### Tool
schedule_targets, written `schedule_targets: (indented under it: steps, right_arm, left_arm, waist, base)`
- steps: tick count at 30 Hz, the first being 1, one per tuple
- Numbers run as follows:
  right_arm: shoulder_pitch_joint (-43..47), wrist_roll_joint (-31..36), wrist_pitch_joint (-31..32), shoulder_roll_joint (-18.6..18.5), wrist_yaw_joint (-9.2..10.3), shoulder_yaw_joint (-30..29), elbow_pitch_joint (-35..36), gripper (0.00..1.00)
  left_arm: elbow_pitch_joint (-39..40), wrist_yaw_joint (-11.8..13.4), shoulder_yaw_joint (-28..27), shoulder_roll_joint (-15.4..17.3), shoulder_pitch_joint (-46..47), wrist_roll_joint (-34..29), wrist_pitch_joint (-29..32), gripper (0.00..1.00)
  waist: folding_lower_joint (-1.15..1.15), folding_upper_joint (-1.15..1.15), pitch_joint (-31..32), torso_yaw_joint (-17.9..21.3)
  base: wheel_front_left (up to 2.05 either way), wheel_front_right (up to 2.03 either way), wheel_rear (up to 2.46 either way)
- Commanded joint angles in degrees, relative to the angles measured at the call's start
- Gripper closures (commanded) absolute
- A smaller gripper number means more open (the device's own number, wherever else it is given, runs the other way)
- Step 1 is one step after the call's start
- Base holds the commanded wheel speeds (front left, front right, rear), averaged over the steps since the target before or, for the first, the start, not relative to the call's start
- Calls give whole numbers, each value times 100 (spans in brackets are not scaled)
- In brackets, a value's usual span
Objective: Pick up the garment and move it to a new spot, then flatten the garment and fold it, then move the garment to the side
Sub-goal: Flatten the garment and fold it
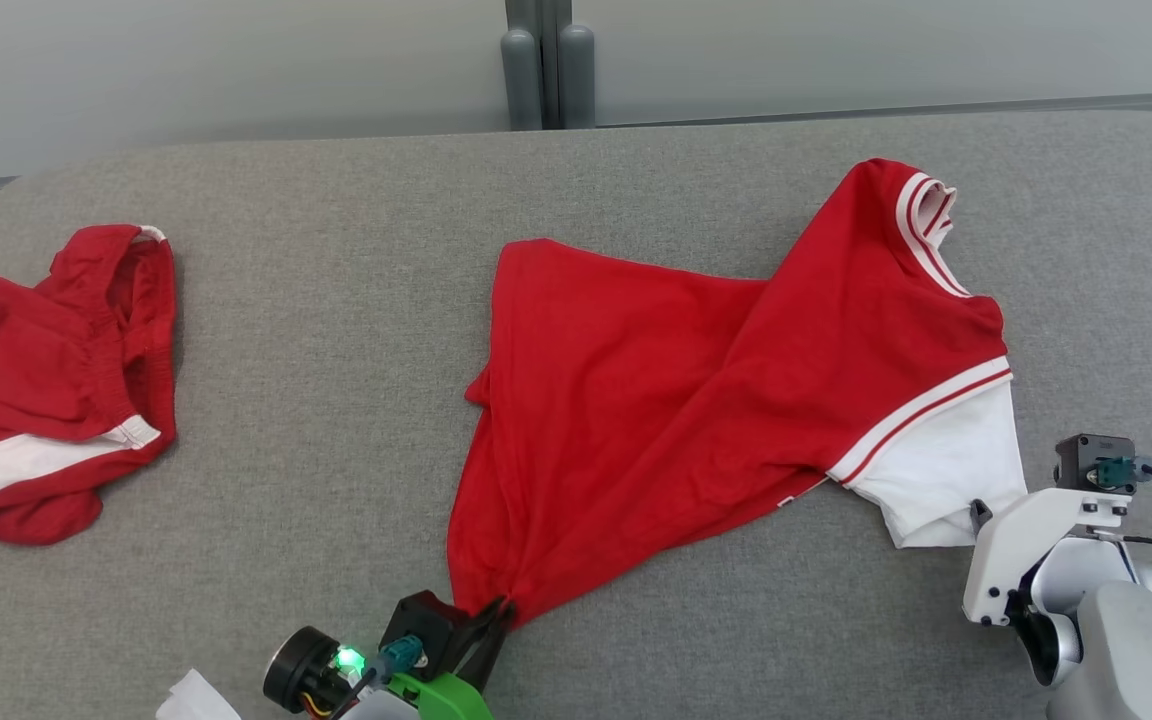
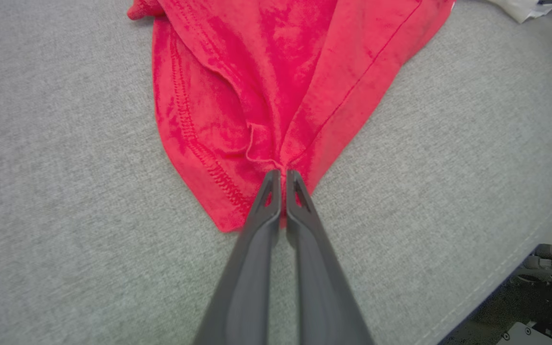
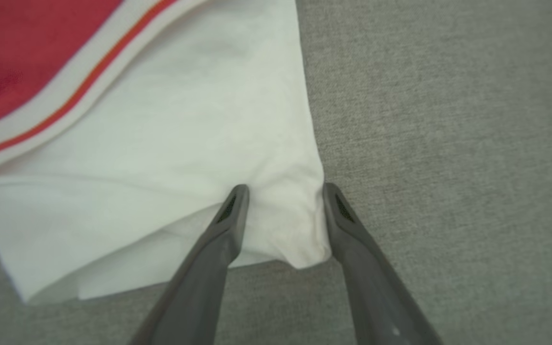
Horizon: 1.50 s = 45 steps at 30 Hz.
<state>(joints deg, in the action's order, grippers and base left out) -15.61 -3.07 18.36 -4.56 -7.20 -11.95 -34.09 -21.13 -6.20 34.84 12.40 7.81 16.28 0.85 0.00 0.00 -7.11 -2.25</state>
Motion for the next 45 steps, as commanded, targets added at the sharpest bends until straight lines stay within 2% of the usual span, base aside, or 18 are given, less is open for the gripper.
schedule_targets:
  steps: [1,6,10,17,23,27,32,37,41,45]
  right_arm:
    - [255,-81,177,110,-49,121,-185,100]
    - [218,-393,-56,26,-29,194,22,100]
    - [102,-834,-371,-35,-29,212,443,100]
    - [-184,-2004,-924,-305,-28,603,1814,100]
    - [-808,-2709,-1021,-550,-29,752,2984,100]
    - [-1577,-2988,-835,-666,-29,899,3395,100]
    - [-2648,-3316,-583,-583,-29,983,3467,100]
    - [-3609,-3280,-445,-659,-29,1211,3487,100]
    - [-4338,-3490,-699,-665,-28,1214,3470,100]
    - [-4821,-3601,-889,-544,-28,1111,3033,100]
  left_arm:
    - [-48,3,-16,7,71,32,-38,100]
    - [-95,27,-120,-69,56,216,-238,100]
    - [33,9,-378,-206,84,554,-625,100]
    - [628,-86,-953,-407,427,1457,-1325,100]
    - [990,-126,-1391,-400,1104,2133,-1448,100]
    - [1062,-131,-1710,-256,1875,2525,-1345,100]
    - [1008,-132,-1892,-65,2918,2945,-942,100]
    - [937,-133,-2083,19,3883,3275,-649,100]
    - [857,-108,-2266,-100,4593,3497,-679,100]
    - [633,-35,-2401,-205,5101,3649,-643,100]
  waist:
    - [0,0,0,5]
    - [0,0,11,-1]
    - [0,0,31,-13]
    - [0,0,37,63]
    - [0,0,7,224]
    - [0,0,-72,382]
    - [0,0,-196,558]
    - [0,0,-450,684]
    - [0,0,-730,759]
    - [0,0,-1063,864]
  base:
    - [0,0,0]
    - [0,0,0]
    - [0,0,0]
    - [0,0,0]
    - [0,0,0]
    - [0,0,0]
    - [0,0,0]
    - [0,0,0]
    - [0,0,0]
    - [0,0,0]
